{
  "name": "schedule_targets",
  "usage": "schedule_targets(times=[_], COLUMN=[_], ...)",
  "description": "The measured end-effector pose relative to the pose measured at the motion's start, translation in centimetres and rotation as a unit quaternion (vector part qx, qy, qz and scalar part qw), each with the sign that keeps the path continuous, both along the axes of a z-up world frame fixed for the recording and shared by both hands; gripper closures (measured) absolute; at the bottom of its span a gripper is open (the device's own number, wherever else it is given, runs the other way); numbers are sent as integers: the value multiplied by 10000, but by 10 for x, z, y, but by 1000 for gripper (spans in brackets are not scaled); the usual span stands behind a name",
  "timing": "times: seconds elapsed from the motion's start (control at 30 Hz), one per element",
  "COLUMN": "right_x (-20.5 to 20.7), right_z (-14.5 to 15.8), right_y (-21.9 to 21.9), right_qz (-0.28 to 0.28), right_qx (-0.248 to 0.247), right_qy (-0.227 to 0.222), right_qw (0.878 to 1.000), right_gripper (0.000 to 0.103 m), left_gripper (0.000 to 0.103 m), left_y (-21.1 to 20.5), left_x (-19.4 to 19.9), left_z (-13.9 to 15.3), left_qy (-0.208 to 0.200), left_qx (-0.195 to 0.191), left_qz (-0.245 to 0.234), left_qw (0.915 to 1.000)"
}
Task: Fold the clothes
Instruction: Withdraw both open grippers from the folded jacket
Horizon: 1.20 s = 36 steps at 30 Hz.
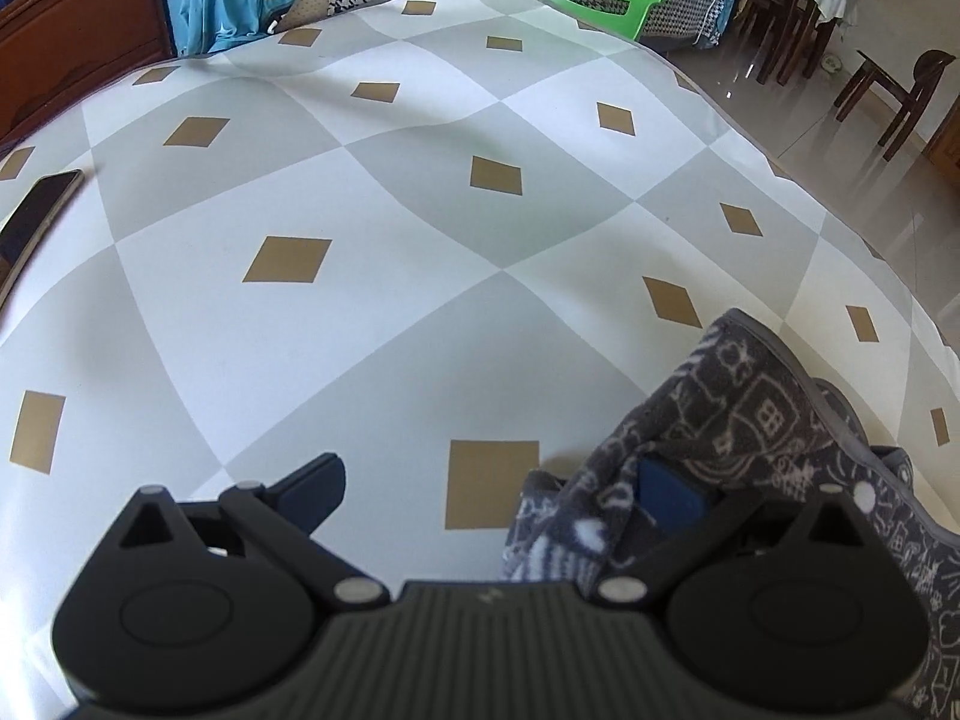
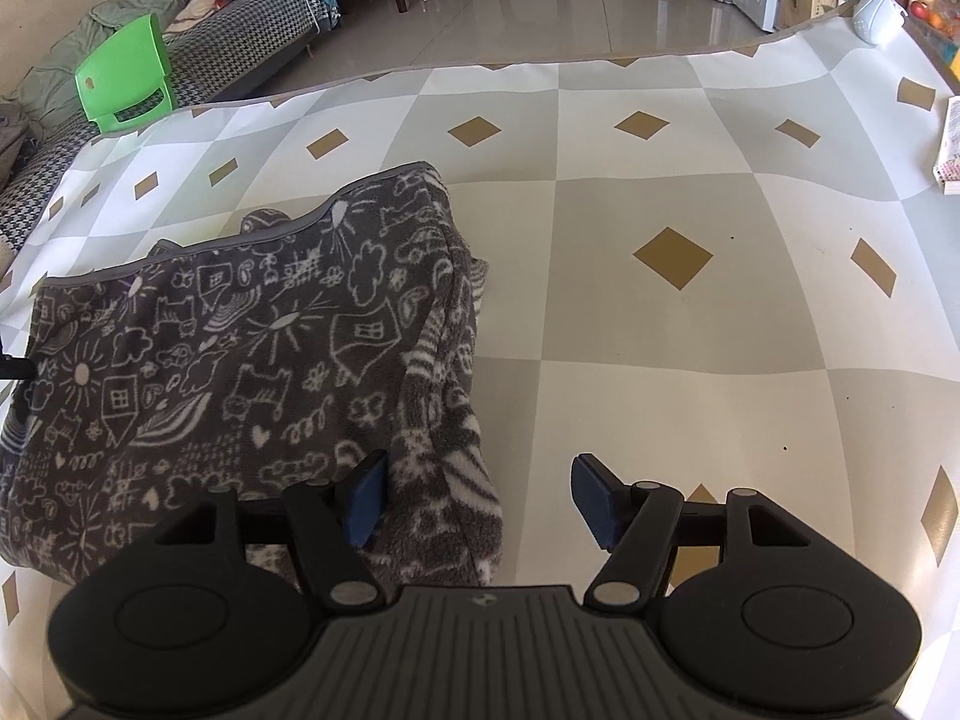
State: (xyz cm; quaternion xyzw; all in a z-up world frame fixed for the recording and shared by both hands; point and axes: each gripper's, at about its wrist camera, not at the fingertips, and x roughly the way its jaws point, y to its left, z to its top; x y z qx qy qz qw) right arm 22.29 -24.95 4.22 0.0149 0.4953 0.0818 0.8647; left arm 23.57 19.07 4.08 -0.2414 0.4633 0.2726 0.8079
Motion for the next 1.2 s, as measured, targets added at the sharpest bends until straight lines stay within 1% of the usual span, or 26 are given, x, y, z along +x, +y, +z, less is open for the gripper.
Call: schedule_targets(times=[0.13, 0.33, 0.4, 0.47, 0.6, 0.67, 0.77, 0.83, 0.9, 0.93, 0.97, 1.0, 1.07, 1.13, 1.2], right_x=[2, -2, -1, -2, -4, -4, -5, -4, -2, -1, -1, -1, -5, -11, -17], right_z=[-1, -1, -2, -3, -6, -7, -8, -8, -9, -10, -12, -13, -9, 0, 9], right_y=[-5, 2, 1, 0, 1, 0, -2, -4, -8, -10, -11, -10, -6, -2, 2], right_qz=[-131, -17, -46, -42, 162, 237, 306, 319, 281, 292, 375, 479, 680, 882, 1072], right_qx=[128, -69, -47, -30, -130, -141, -127, -68, 135, 285, 412, 445, 339, 132, -82], right_qy=[89, 34, 66, 100, 141, 170, 208, 269, 469, 642, 826, 918, 900, 726, 545], right_qw=[9998, 10000, 10000, 9999, 9997, 9995, 9992, 9991, 9984, 9971, 9950, 9936, 9930, 9934, 9927], right_gripper=[40, 39, 39, 39, 37, 37, 37, 37, 37, 37, 37, 37, 37, 37, 37], left_gripper=[0, 0, 0, 0, 0, 0, 0, 0, 0, 0, 0, 0, 0, 0, 0], left_y=[2, -10, -9, -3, 3, 1, -3, -2, -1, 0, -1, -3, -7, -16, -26], left_x=[-6, -16, -18, -19, -22, -23, -22, -23, -26, -28, -29, -31, -35, -40, -45], left_z=[3, 2, -3, -10, -28, -28, -22, -19, -14, -10, -5, 2, 16, 32, 44], left_qy=[17, 186, 305, 405, 618, 641, 664, 650, 603, 566, 517, 461, 320, 128, -23], left_qx=[-92, 136, 297, 398, 190, 306, 573, 563, 504, 475, 501, 574, 747, 855, 827], left_qz=[-196, -713, -710, -593, -483, -525, -650, -617, -561, -534, -537, -557, -617, -766, -972], left_qw=[9998, 9972, 9966, 9966, 9967, 9961, 9940, 9944, 9953, 9958, 9960, 9957, 9948, 9933, 9918])
